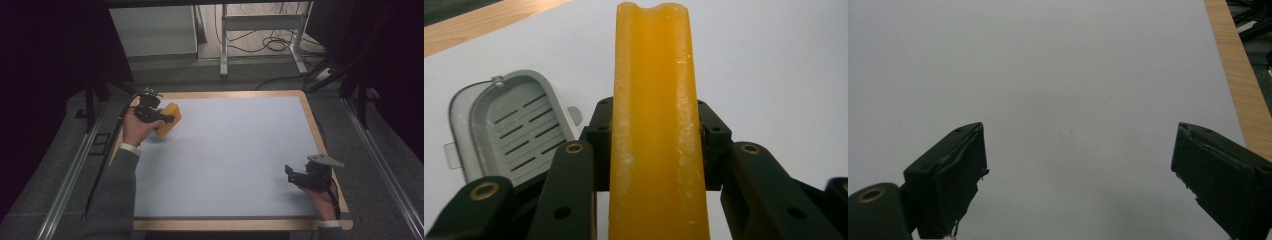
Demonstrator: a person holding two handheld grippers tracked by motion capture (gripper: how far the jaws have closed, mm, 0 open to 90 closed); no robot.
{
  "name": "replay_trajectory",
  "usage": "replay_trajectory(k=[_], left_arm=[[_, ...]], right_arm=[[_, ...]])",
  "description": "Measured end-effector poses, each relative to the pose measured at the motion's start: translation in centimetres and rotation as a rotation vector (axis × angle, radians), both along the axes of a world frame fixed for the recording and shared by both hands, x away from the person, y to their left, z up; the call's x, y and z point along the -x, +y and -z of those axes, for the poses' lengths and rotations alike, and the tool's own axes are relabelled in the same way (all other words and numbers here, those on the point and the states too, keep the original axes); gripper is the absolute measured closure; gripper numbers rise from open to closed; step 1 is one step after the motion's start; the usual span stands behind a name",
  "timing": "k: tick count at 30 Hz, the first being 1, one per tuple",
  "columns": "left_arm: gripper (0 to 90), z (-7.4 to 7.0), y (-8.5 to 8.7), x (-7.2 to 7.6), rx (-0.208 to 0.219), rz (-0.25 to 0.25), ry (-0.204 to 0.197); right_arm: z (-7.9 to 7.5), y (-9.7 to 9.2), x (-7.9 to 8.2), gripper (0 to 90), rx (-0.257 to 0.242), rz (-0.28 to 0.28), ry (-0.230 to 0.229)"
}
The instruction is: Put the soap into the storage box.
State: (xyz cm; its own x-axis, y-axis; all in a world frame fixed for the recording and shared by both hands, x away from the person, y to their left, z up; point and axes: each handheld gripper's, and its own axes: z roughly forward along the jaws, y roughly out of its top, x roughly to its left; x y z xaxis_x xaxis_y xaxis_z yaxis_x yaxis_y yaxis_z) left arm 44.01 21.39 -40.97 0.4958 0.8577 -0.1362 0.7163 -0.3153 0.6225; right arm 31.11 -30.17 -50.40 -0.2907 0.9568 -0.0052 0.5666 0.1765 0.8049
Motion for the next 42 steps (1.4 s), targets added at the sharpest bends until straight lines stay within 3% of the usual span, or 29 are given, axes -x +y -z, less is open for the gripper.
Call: replay_trajectory(k=[7,29,34,42], left_arm=[[60.9,0.3,0.9,-1.4,0.023,-0.027,0.039],[60.9,1.0,2.9,-4.3,0.061,-0.135,0.062],[60.8,1.3,3.2,-4.8,0.037,-0.172,0.046],[60.9,1.9,3.4,-5.6,0.072,-0.189,0.068]], right_arm=[[0.0,0.0,0.0,7.5,0.0,0.011,-0.007],[0.1,-0.3,-0.1,7.5,-0.009,0.021,-0.003],[0.1,-0.3,-0.1,7.6,-0.009,0.02,-0.004],[0.1,-0.3,-0.1,7.6,-0.007,0.022,-0.002]])
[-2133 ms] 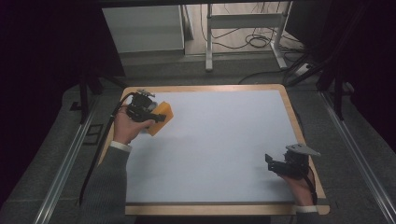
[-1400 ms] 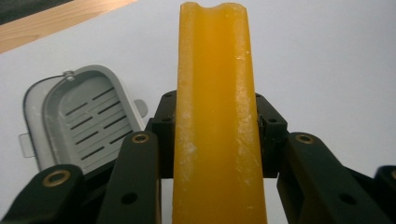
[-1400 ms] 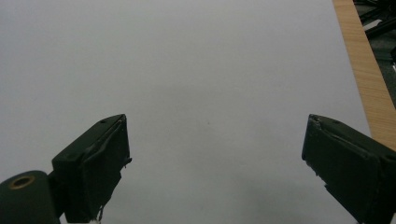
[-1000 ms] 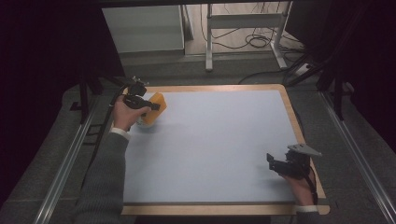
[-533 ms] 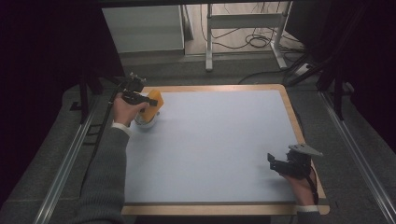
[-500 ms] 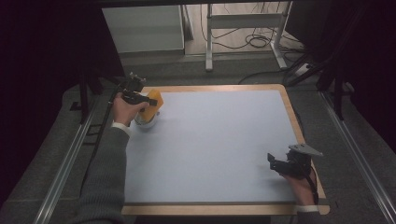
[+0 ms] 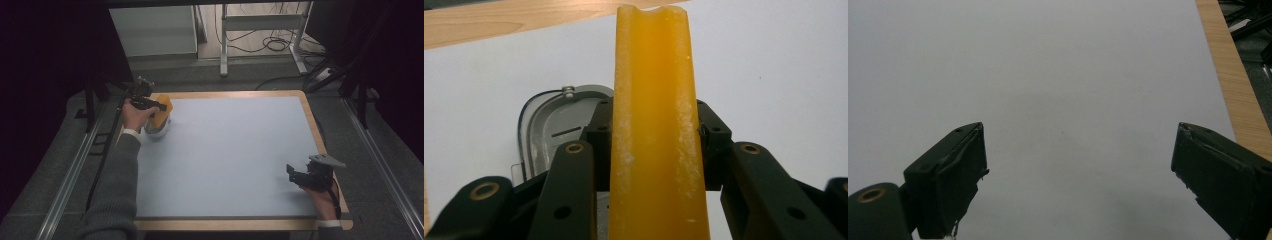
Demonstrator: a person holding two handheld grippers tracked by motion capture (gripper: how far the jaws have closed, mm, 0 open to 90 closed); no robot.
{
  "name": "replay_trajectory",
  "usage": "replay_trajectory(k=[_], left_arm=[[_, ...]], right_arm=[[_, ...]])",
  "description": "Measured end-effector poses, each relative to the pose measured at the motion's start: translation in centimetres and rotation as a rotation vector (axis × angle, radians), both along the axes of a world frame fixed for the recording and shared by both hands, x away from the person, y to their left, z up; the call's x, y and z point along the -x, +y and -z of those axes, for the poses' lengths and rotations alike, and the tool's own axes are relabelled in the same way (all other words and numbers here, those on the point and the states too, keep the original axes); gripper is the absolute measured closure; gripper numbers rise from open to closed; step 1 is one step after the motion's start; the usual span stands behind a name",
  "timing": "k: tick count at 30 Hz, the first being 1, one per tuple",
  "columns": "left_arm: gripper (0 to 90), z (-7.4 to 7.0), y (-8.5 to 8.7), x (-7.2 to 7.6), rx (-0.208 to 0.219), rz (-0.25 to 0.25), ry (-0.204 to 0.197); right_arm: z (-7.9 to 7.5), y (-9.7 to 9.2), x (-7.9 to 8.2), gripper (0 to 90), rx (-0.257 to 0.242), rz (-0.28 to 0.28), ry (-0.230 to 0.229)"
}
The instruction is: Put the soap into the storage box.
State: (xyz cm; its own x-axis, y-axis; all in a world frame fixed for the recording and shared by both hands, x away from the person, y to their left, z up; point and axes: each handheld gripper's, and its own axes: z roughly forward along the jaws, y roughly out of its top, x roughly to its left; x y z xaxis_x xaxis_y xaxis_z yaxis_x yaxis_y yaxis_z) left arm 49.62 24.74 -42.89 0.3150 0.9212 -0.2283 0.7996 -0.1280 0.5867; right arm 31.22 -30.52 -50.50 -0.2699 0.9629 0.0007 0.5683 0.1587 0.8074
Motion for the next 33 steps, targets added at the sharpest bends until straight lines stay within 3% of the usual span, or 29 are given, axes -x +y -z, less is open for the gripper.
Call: replay_trajectory(k=[5,11,17,25,28,33], left_arm=[[60.9,0.3,0.3,-0.3,-0.014,-0.011,0.003],[60.9,1.1,1.2,-0.5,0.006,-0.042,0.02],[60.9,1.9,1.7,-0.4,0.0,-0.078,0.003],[60.9,3.1,2.0,-0.7,0.004,-0.12,0.02],[60.8,3.6,2.0,-0.8,-0.01,-0.119,0.034],[60.5,4.3,2.2,-0.7,0.016,-0.122,0.035]], right_arm=[[0.0,0.1,0.0,7.5,0.006,-0.003,-0.002],[0.0,0.0,0.0,7.5,0.002,-0.001,0.0],[0.0,0.0,0.0,7.5,0.003,0.004,-0.002],[-0.1,0.0,0.1,7.5,0.017,0.005,-0.007],[-0.1,0.0,0.1,7.5,0.017,0.006,-0.007],[-0.1,0.0,0.1,7.6,0.017,0.005,-0.006]])
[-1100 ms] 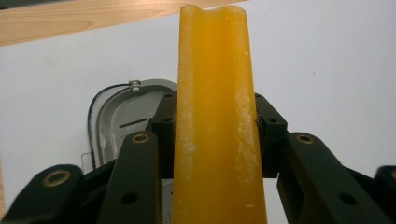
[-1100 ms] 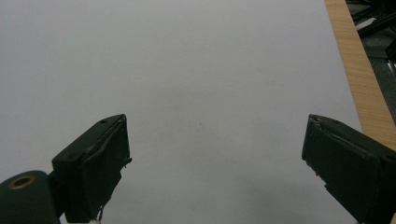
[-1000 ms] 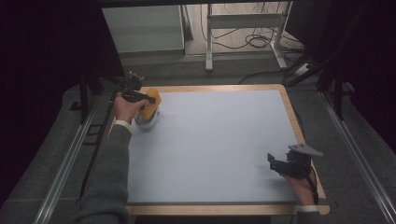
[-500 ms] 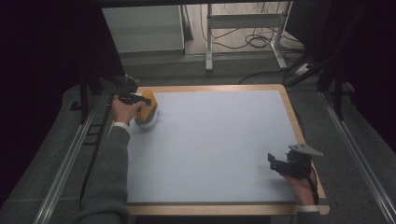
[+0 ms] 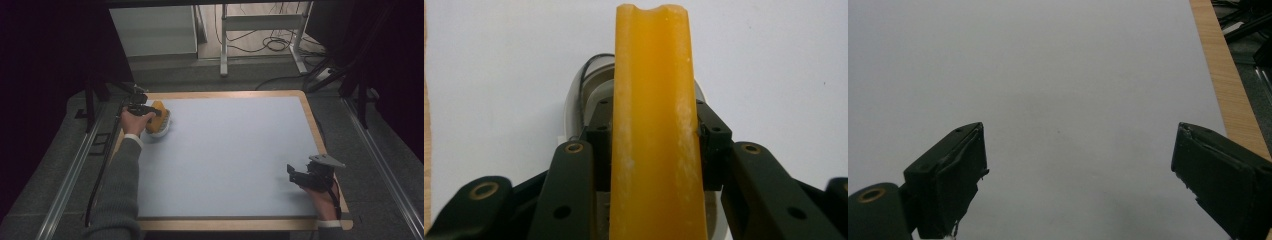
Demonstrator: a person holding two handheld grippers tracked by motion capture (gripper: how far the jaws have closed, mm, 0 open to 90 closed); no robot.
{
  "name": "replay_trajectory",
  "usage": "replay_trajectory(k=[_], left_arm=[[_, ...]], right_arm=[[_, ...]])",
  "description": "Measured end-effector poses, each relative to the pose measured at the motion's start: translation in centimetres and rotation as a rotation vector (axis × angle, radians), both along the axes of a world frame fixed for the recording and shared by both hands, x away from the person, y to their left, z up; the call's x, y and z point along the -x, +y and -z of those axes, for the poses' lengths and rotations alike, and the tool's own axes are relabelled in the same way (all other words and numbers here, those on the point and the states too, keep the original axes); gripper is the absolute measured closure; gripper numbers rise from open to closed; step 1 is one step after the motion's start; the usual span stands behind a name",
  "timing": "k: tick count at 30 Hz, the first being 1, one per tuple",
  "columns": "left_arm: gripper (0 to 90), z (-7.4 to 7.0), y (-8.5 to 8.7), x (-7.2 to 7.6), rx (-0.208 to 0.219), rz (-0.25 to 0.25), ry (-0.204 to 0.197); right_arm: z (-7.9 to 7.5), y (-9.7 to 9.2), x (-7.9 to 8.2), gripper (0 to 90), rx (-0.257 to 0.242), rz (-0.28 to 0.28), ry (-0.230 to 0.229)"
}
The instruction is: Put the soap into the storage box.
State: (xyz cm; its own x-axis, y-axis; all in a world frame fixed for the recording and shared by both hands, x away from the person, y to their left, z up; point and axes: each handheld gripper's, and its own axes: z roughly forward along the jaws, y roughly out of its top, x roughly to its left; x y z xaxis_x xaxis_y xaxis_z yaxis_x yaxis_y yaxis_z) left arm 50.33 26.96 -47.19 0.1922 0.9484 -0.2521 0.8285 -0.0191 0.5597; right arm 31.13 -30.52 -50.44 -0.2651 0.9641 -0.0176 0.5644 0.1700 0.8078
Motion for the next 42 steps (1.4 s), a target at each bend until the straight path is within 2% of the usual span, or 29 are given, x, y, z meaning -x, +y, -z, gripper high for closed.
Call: replay_trajectory(k=[3,6,8,11,16,22,25,31,33,36,39,42], left_arm=[[53.2,-0.2,0.1,0.1,-0.001,0.019,-0.009],[42.2,-0.3,0.1,0.3,-0.022,0.032,0.004],[36.2,-0.2,0.2,0.4,-0.051,0.039,0.015],[32.8,-0.1,0.9,0.6,-0.028,0.04,0.008],[21.6,-0.5,1.5,0.9,-0.083,0.017,0.009],[19.4,-1.3,2.2,2.0,-0.047,0.004,-0.041],[17.0,-1.8,2.4,2.9,-0.014,0.021,-0.066],[16.1,-2.8,2.4,5.1,-0.003,0.079,-0.129],[16.0,-2.9,2.4,6.1,0.034,0.113,-0.149],[16.2,-2.9,2.1,7.3,0.03,0.159,-0.166],[17.1,-2.8,1.9,8.5,0.047,0.18,-0.185],[17.0,-2.5,1.2,10.1,0.032,0.2,-0.216]], right_arm=[[0.0,0.0,0.0,7.5,-0.001,-0.003,-0.002],[-0.1,0.1,0.1,7.5,-0.009,-0.011,-0.002],[-0.1,0.3,0.1,7.5,-0.01,-0.014,-0.004],[-0.1,0.3,0.1,7.5,-0.003,-0.019,-0.001],[-0.1,0.3,0.1,7.5,-0.003,-0.015,0.0],[0.0,0.4,0.1,7.5,0.002,-0.016,-0.001],[0.0,0.6,0.1,7.5,0.005,-0.02,0.003],[0.0,0.6,0.0,7.5,0.005,-0.023,0.001],[0.0,0.7,0.0,7.5,0.006,-0.022,0.001],[0.1,0.7,-0.1,7.5,0.007,-0.022,0.004],[0.1,0.7,-0.1,7.5,0.009,-0.02,0.004],[0.1,0.8,0.0,7.5,0.011,-0.018,0.004]])
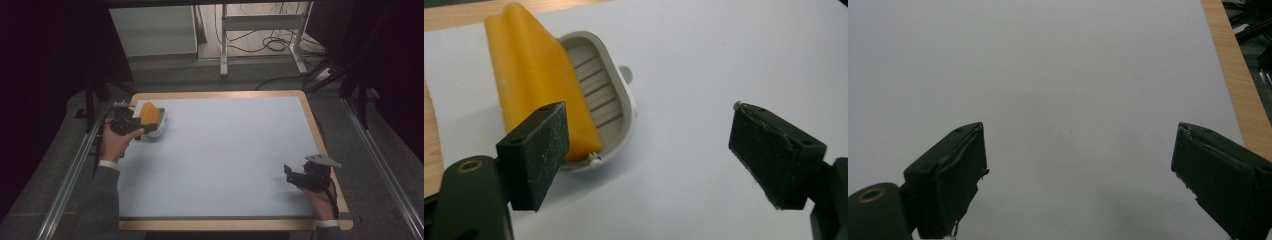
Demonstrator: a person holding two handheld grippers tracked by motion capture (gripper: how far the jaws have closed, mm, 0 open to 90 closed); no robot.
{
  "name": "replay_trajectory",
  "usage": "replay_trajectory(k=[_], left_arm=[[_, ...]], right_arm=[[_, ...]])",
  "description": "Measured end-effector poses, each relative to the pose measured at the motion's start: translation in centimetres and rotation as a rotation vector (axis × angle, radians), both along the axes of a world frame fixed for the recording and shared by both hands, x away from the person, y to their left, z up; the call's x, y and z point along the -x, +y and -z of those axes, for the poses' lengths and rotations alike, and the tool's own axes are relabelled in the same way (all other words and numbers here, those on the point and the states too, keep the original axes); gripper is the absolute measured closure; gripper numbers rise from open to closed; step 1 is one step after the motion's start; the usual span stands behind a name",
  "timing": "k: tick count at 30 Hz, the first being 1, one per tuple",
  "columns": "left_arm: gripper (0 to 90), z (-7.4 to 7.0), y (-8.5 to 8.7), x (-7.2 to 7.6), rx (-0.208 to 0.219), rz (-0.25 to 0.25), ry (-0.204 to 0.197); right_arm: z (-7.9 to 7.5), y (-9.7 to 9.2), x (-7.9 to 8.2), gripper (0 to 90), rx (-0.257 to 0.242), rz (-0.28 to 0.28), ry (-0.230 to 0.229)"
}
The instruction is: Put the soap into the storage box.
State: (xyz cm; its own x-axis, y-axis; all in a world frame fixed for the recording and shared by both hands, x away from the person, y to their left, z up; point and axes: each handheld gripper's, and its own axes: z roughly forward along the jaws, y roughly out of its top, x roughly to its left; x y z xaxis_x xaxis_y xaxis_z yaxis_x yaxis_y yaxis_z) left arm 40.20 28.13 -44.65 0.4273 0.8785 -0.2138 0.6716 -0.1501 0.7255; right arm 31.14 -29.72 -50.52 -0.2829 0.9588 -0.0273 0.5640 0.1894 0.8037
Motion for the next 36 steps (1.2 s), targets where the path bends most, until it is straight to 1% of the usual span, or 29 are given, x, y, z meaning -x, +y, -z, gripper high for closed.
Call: replay_trajectory(k=[2,4,7,9,11,14,18,19,21,23,25,27,29,34,36], left_arm=[[17.1,0.2,-0.3,1.0,0.02,0.02,-0.024],[17.3,0.6,-0.7,2.1,0.033,0.04,-0.035],[17.3,1.4,-1.0,3.6,0.039,0.063,-0.048],[17.4,1.9,-1.1,4.4,0.043,0.078,-0.049],[18.2,2.6,-1.3,5.5,0.06,0.086,-0.064],[18.3,3.4,-1.5,6.4,0.068,0.096,-0.063],[18.2,4.8,-1.9,7.5,0.073,0.115,-0.046],[18.2,5.0,-1.9,7.6,0.072,0.118,-0.043],[17.4,5.7,-2.1,7.9,0.068,0.135,-0.025],[17.3,6.2,-2.2,8.1,0.048,0.143,-0.02],[17.4,6.2,-2.2,8.1,0.034,0.141,-0.024],[17.6,6.0,-2.2,8.2,0.045,0.136,-0.028],[17.6,5.9,-2.2,8.4,0.047,0.121,-0.039],[17.4,6.2,-2.4,8.5,0.034,0.129,-0.025],[17.6,6.2,-2.4,8.6,0.052,0.128,-0.035]], right_arm=[[0.0,0.2,0.0,7.5,0.001,0.0,-0.001],[0.0,0.3,0.1,7.6,0.007,-0.008,-0.002],[0.0,0.4,0.1,7.5,0.01,-0.007,-0.002],[0.0,0.4,0.1,7.6,0.011,-0.005,-0.002],[0.0,0.3,0.1,7.5,0.011,-0.004,-0.002],[0.0,0.3,0.1,7.5,0.012,-0.004,-0.003],[0.0,0.4,0.1,7.5,0.016,-0.005,-0.002],[0.1,0.4,0.1,7.5,0.016,-0.004,-0.002],[0.1,0.4,0.1,7.6,0.018,-0.003,-0.002],[0.1,0.4,0.1,7.5,0.018,-0.001,-0.002],[0.1,0.4,0.1,7.5,0.02,-0.001,-0.002],[0.0,0.4,0.1,7.6,0.018,-0.002,-0.003],[0.0,0.3,0.1,7.5,0.016,-0.002,-0.008],[0.0,0.3,0.1,7.6,0.018,-0.007,-0.015],[-0.1,0.4,0.1,7.5,0.019,-0.012,-0.024]])
